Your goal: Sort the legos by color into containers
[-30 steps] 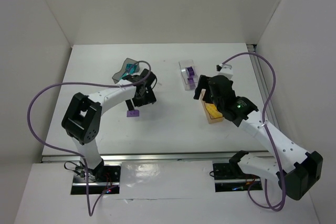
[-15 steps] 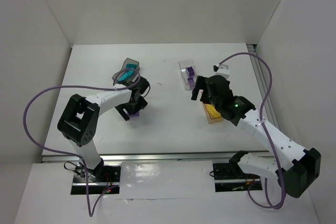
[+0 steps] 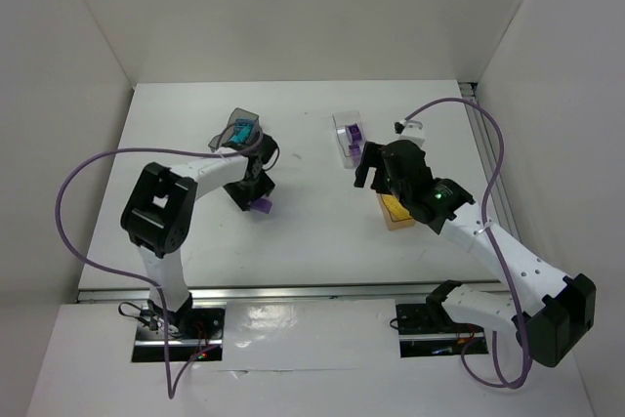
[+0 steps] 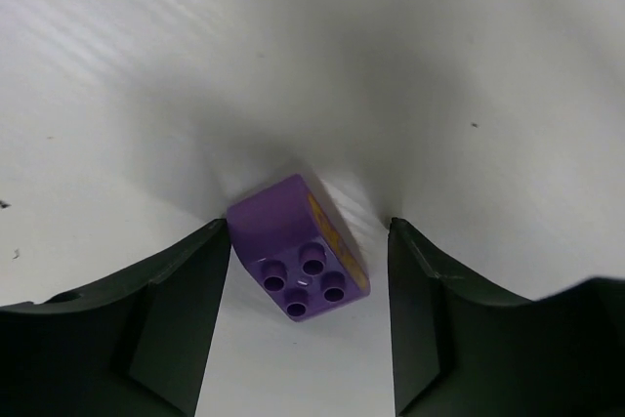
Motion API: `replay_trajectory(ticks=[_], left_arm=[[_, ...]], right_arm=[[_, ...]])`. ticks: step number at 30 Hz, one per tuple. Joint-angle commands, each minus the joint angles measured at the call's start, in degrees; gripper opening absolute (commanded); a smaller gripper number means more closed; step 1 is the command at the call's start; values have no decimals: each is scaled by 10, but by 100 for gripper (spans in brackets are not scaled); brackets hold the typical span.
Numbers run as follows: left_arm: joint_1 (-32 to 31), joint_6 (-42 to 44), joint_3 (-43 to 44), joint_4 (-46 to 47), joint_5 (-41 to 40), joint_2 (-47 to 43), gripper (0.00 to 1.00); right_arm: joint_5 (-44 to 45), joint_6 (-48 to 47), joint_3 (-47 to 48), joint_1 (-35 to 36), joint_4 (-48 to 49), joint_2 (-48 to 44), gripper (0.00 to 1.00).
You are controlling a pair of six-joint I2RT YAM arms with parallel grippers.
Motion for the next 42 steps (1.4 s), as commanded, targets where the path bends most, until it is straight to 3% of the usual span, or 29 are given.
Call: replay_trajectory(ticks=[1, 8, 11, 13, 17, 23, 30, 37, 42], left_arm=[[-19, 50, 29, 25, 27, 39, 70], [-90, 114, 133, 39, 72, 92, 61], [-109, 126, 151, 39, 73, 93, 44], [-109, 132, 159, 39, 73, 93, 42], [-109, 146, 164, 28, 60, 80, 55], [-74, 196, 176, -9, 35, 16, 82], [62, 223, 148, -38, 28, -124, 83], [200, 258, 59, 6, 106, -282, 89], [229, 279, 39, 14, 140, -313, 89]], right_arm=[[2, 0, 4, 5, 15, -7, 95], [8, 0, 9, 5, 10, 5, 95], [1, -6, 9, 10, 10, 13, 95], [1, -6, 3, 10, 10, 13, 95], [1, -6, -2, 10, 10, 13, 95], [-31, 7, -23, 39, 33, 50, 95], [-8, 86, -1, 137, 101, 188, 95], [45, 138, 62, 170, 138, 328, 95], [60, 139, 129, 176, 139, 421, 94]])
